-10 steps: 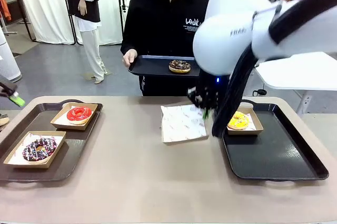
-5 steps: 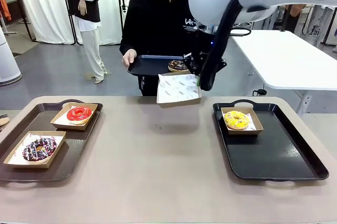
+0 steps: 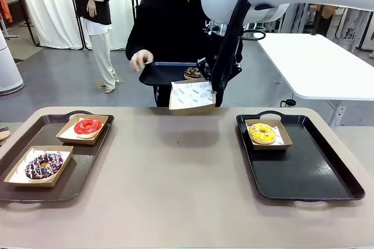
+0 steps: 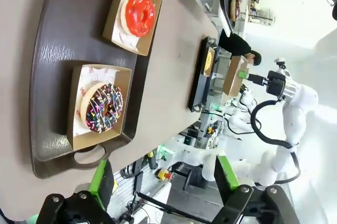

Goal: Individually package the donuts and arrange them on the tray.
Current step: Place the picked Paper togo box on the Handle tray while simultaneously picking up another Paper togo box from the table with the other hand.

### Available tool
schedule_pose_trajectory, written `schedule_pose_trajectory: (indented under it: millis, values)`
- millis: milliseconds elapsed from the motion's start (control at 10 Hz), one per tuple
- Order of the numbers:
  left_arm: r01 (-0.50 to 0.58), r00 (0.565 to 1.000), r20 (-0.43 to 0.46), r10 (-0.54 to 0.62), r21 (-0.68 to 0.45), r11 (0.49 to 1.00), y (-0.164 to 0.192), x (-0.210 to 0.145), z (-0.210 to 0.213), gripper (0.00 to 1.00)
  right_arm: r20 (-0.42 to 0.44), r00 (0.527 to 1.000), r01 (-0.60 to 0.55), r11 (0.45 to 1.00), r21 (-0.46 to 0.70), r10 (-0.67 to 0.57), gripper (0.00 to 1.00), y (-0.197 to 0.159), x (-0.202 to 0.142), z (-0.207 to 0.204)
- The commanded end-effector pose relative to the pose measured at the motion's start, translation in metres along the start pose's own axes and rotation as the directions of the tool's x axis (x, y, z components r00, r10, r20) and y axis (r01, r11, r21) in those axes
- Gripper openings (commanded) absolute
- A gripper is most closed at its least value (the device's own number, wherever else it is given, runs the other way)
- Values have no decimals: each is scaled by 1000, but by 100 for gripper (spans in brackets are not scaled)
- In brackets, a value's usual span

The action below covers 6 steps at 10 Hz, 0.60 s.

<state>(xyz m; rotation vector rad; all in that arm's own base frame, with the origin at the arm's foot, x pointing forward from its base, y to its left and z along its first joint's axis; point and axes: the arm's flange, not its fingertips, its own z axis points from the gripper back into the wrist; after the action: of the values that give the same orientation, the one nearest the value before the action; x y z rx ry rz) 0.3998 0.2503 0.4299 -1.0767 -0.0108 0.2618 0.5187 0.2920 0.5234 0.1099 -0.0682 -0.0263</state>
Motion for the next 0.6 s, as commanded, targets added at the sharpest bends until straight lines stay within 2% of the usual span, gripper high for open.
schedule_pose_trajectory:
  millis: [0, 300, 500]
  values:
    - [-40, 999, -12, 40, -18, 999, -4, 6, 4, 100, -5, 1000, -1, 1000, -23, 1, 0, 3, 7, 0]
    - [-32, 999, -6, 31, -23, 999, -9, 0, -10, 100, -52, 998, -37, 999, -13, 36, 0, -2, 20, -12]
    - [-29, 999, -27, 29, -4, 1000, 1, 4, -6, 100, -76, 997, -22, 1000, -13, 21, 0, -8, 28, -18]
